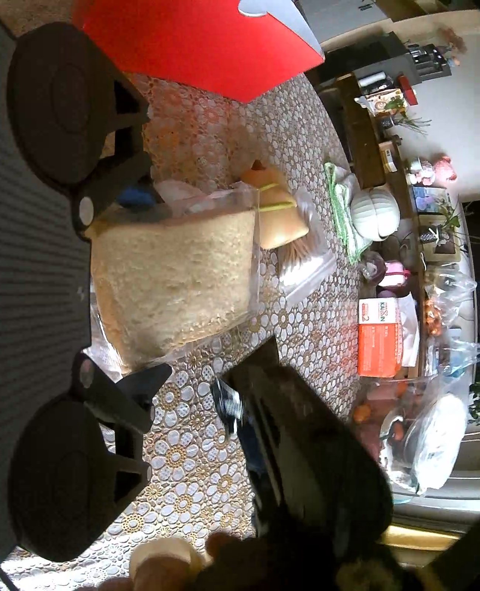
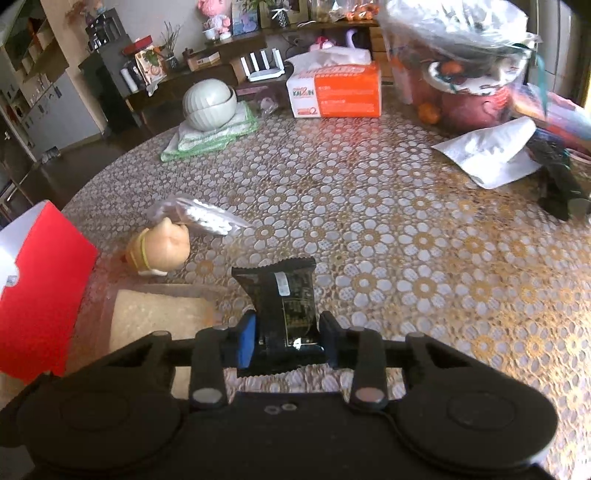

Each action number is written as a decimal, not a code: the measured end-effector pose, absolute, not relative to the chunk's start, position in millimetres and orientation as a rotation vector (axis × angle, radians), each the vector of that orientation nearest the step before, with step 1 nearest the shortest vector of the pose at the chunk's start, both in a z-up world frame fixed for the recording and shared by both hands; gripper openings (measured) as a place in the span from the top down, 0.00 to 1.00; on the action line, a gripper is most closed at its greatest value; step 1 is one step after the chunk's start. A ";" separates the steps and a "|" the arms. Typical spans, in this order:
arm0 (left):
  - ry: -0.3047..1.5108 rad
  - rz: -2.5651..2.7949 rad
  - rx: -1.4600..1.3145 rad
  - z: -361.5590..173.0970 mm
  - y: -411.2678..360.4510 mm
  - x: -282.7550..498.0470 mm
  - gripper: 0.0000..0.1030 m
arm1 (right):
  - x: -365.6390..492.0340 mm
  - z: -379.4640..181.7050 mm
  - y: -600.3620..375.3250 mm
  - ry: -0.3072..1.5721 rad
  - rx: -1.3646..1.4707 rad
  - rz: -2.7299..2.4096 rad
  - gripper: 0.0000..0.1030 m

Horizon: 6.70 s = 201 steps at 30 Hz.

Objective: Organize objects
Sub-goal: 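Grasp the bagged bread slice with the left gripper while the right grasps the black snack packet, then carry the bread bag and black packet with both grippers over the red box, then open both grippers to drop the bread bag and black packet into the box, then withdraw both grippers from the box toward the white plush and teal tape roller, then grasp the white plush badge with the left gripper while the right grasps the teal tape roller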

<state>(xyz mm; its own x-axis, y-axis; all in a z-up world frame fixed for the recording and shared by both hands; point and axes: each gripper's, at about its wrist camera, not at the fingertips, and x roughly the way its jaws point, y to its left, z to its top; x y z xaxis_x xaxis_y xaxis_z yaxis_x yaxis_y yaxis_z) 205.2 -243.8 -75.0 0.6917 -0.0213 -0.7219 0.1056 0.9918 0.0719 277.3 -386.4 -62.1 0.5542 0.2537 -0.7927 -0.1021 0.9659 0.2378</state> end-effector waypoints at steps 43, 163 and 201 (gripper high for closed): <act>0.607 -0.120 -0.118 48.1 -16.9 94.2 0.28 | 146.4 52.5 -205.3 0.816 -0.099 0.372 0.65; 0.743 -0.182 -0.015 24.8 -106.5 146.5 0.00 | 106.8 -30.9 -285.4 0.741 -0.135 0.354 0.09; 1.026 -0.205 0.132 -83.9 -175.7 275.3 0.01 | 185.7 -107.7 -253.9 0.769 -0.192 0.357 0.27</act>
